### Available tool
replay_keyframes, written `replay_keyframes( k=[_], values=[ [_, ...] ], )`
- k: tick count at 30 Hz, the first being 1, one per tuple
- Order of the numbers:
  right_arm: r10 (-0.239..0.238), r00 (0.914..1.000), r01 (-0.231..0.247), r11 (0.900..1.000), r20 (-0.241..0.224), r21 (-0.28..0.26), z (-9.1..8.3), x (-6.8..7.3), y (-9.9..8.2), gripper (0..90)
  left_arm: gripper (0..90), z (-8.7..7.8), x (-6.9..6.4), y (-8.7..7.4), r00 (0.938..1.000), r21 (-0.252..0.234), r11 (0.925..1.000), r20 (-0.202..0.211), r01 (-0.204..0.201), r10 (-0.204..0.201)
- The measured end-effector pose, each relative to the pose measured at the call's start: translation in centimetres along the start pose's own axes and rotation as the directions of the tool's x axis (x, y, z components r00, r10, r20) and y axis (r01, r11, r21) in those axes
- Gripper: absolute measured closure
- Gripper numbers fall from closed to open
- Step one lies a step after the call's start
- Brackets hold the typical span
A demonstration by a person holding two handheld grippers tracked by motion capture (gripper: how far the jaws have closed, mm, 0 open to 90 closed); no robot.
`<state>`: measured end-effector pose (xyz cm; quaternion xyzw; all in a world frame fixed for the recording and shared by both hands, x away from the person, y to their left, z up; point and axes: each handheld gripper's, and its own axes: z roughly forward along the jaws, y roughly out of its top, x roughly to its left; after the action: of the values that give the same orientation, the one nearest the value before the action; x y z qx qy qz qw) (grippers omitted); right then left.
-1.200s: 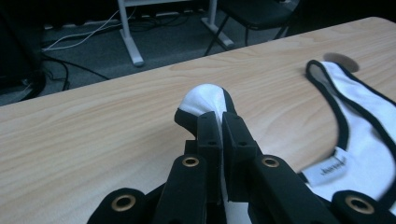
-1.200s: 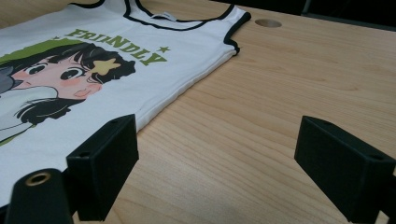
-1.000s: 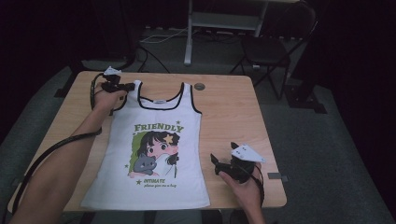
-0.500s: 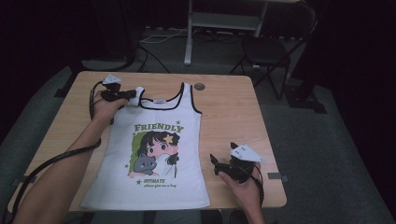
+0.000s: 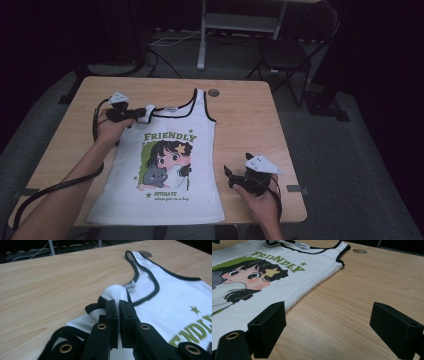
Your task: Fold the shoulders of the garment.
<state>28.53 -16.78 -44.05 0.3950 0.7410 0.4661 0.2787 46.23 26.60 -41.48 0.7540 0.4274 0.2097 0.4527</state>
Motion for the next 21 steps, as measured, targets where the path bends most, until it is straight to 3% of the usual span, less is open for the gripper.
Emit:
replay_keyframes(
  k=[8, 21],
  values=[
    [-0.002, 1.0000, 0.002, 1.0000, -0.003, 0.003, 0.0, 0.1, 0.0, 12.9, 86.6, -0.6, -0.7, -0.7, 0.9997, -0.003, 1.0000, 0.025, 0.000, 0.000],
    [-0.002, 1.0000, 0.002, 1.0000, -0.008, 0.005, 0.0, 0.2, 0.0, 12.9, 86.4, -1.5, -2.1, -1.5, 0.9965, 0.003, 0.9990, 0.070, -0.045, 0.044]
  ],
)
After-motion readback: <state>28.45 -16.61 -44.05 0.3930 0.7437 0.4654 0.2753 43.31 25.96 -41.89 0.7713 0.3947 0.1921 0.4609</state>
